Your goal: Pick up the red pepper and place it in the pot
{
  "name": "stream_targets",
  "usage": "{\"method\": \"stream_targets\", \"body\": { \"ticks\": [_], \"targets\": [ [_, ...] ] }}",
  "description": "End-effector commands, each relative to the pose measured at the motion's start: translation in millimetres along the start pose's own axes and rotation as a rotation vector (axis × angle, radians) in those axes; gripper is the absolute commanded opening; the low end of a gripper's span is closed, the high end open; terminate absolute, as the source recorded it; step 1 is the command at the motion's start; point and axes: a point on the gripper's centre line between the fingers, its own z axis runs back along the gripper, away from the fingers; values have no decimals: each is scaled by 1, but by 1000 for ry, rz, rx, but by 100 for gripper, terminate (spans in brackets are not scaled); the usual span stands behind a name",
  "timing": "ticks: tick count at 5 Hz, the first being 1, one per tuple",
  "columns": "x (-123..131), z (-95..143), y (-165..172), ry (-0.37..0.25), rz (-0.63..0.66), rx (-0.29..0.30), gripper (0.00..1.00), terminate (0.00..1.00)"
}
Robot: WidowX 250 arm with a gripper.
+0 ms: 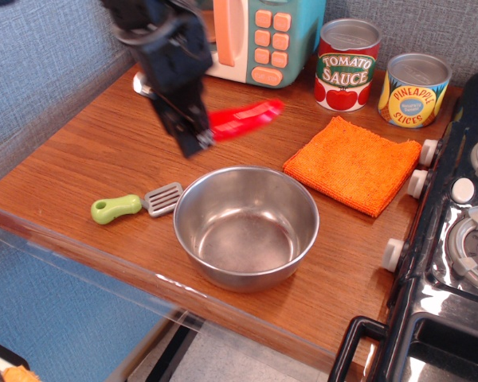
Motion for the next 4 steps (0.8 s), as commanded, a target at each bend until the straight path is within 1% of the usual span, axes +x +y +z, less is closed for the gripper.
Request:
{"method": "stream_targets", "body": {
  "ticks": [1, 2, 3, 4],
  "targets": [
    [-21, 6, -19, 32, -69, 28, 0, 0],
    [-21, 2, -17, 58, -62, 27, 100, 0],
    [-20, 6, -10, 44, -42, 20, 100, 0],
    [-25, 16, 11, 27, 80, 32, 100, 0]
  ]
}}
